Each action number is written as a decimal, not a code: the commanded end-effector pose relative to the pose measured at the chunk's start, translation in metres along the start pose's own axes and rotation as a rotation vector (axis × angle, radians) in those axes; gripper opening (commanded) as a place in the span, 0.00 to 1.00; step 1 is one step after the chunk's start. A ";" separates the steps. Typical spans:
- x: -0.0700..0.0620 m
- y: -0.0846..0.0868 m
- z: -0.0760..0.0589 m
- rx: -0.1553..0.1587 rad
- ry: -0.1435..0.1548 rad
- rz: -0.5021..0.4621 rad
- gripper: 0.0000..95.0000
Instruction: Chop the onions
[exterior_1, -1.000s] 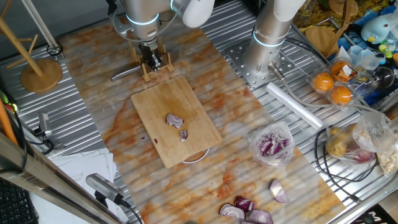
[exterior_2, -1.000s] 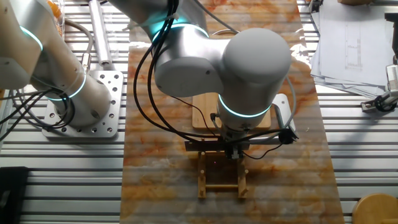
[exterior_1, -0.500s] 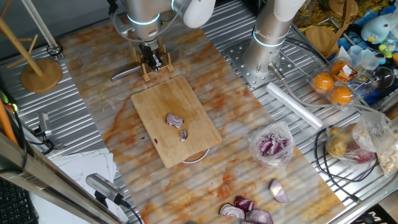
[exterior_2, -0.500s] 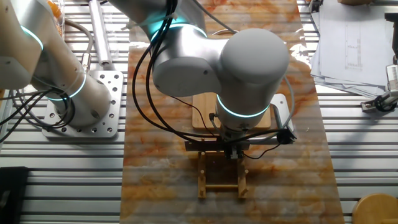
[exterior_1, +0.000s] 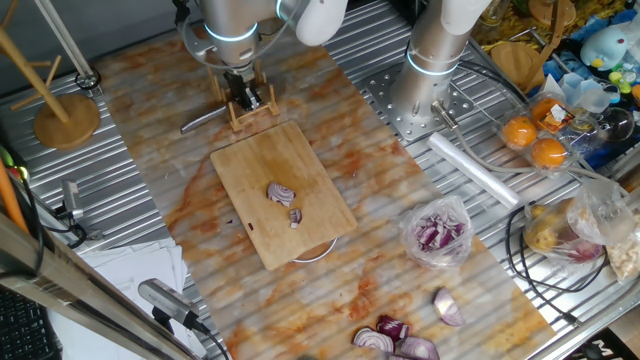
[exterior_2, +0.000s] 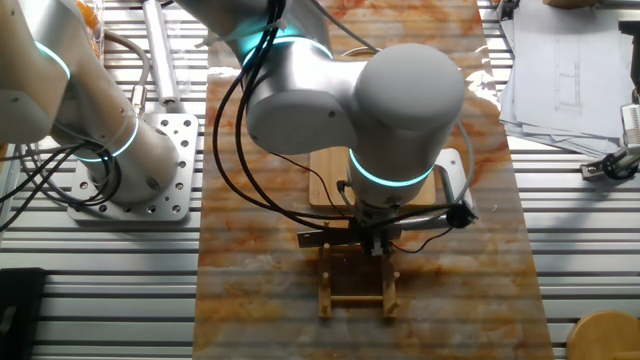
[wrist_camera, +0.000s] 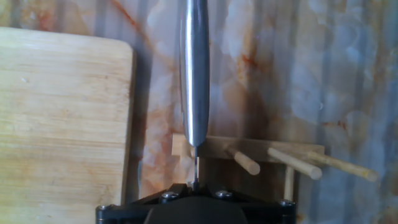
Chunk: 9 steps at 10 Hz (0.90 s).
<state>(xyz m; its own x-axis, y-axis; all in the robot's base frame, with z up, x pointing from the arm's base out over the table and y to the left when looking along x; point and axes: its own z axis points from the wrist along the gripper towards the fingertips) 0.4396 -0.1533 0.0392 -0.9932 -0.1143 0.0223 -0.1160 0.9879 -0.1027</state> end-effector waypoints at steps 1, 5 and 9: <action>-0.002 -0.004 -0.018 -0.011 0.020 0.003 0.00; -0.021 0.005 -0.068 -0.003 0.057 0.010 0.00; -0.036 0.025 -0.110 0.017 0.075 -0.022 0.00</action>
<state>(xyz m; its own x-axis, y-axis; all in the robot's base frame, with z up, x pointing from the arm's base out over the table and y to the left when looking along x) 0.4736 -0.1128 0.1436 -0.9869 -0.1285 0.0977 -0.1400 0.9826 -0.1218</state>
